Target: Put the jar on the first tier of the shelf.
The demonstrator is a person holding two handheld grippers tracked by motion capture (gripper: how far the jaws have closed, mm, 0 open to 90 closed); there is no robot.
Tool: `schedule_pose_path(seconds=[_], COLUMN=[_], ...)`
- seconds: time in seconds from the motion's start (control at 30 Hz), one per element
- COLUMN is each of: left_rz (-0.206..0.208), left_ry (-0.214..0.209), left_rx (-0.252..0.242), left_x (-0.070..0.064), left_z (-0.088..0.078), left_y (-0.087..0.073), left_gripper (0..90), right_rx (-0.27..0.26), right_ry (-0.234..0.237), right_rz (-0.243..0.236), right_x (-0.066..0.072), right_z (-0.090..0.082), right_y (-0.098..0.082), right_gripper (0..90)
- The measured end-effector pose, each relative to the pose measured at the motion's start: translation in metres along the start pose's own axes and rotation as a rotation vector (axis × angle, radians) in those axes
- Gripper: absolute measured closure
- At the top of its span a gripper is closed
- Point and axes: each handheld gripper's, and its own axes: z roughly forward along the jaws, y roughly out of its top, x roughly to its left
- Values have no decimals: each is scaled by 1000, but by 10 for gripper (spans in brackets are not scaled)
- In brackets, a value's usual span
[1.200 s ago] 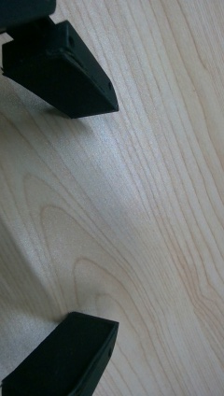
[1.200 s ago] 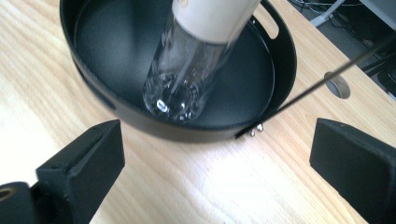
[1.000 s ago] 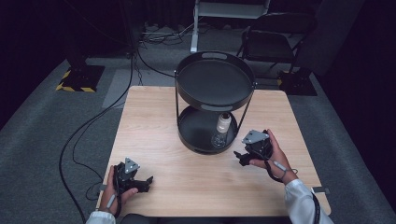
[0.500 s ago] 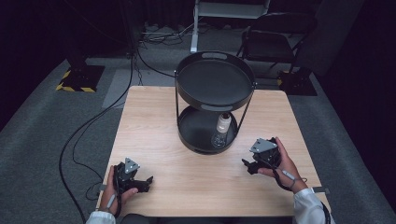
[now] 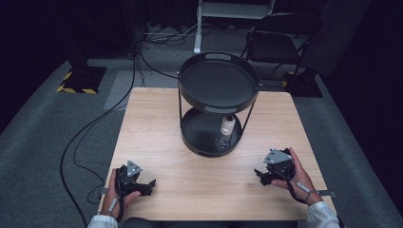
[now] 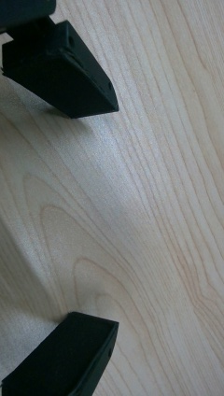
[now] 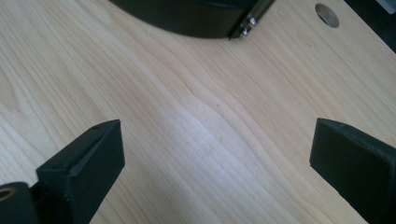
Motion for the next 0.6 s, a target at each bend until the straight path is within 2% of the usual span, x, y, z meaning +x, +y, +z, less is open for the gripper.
schedule_pose_path(seconds=[0.23, 0.5, 0.6], left_rz=[0, 0, 0], left_ry=[0, 0, 0], left_rx=[0, 0, 0], left_x=[0, 0, 0], left_z=[0, 0, 0], left_y=[0, 0, 0], left_gripper=[0, 0, 0], right_rx=[16, 49, 46], right_ry=[-11, 6, 8], right_rz=[28, 34, 51], right_x=[-3, -1, -2], right_z=[-3, -6, -8], right_y=[-17, -39, -46], right_gripper=[30, 30, 30])
